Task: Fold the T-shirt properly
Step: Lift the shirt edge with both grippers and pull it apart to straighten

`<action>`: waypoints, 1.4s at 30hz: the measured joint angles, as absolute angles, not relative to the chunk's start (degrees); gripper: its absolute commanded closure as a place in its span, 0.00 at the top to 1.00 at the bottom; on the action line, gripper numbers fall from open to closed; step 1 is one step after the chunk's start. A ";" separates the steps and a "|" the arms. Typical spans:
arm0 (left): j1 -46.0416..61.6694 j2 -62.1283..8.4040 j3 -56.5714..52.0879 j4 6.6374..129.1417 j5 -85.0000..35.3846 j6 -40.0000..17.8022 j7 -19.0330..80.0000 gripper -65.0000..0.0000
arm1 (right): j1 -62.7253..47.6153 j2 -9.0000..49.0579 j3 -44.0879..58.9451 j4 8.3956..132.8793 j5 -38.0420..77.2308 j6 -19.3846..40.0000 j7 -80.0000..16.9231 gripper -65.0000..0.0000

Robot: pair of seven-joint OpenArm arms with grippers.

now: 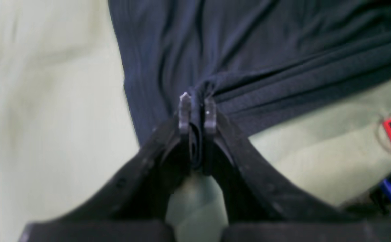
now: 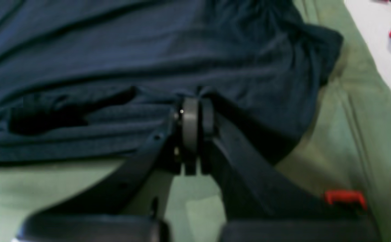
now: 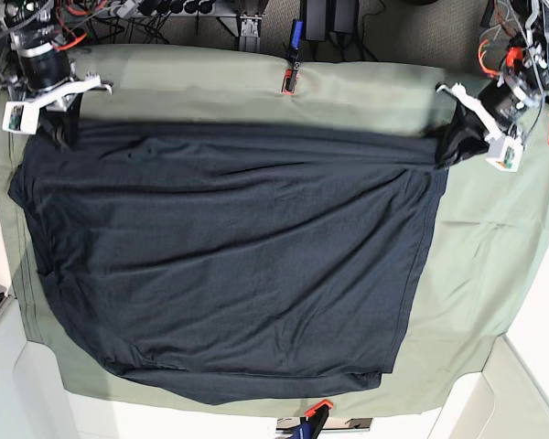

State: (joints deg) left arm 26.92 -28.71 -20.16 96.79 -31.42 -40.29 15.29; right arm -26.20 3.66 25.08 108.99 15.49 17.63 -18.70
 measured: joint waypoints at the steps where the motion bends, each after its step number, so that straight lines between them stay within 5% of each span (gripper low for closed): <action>1: 25.36 -29.34 -19.05 96.79 -31.29 -40.18 15.40 0.00 | -24.45 3.66 25.10 107.74 15.25 17.67 -18.90 0.00; 11: 11.44 -31.44 -4.89 86.63 -22.35 -37.54 16.73 0.01 | -11.46 3.64 25.28 96.01 15.20 17.63 -21.87 0.00; 13: 10.22 -31.27 -3.75 82.32 -20.84 -37.56 15.90 0.24 | -10.92 3.64 25.26 94.70 15.22 18.02 -21.96 0.01; 15: 9.21 -31.05 -3.86 78.76 -21.54 -37.12 14.22 0.54 | -10.76 3.64 25.23 93.69 15.09 19.51 -21.82 0.32; 17: 7.77 -31.66 -4.16 77.01 -22.90 -36.88 16.29 0.66 | -10.81 3.66 25.26 93.23 15.42 20.10 -21.91 0.56; 23: 8.58 -33.10 -9.13 80.44 -34.41 -39.27 32.60 0.66 | -11.07 3.64 25.67 95.18 15.84 20.18 -23.75 0.59; 30: 17.82 -34.33 -20.45 89.60 -47.64 -39.51 37.54 0.66 | -15.55 3.66 28.05 104.99 18.06 20.58 -24.60 0.59; 42: 20.99 -32.21 -21.08 86.65 -41.82 -39.24 34.63 0.66 | -21.67 3.64 32.82 105.91 21.19 20.56 -25.39 0.59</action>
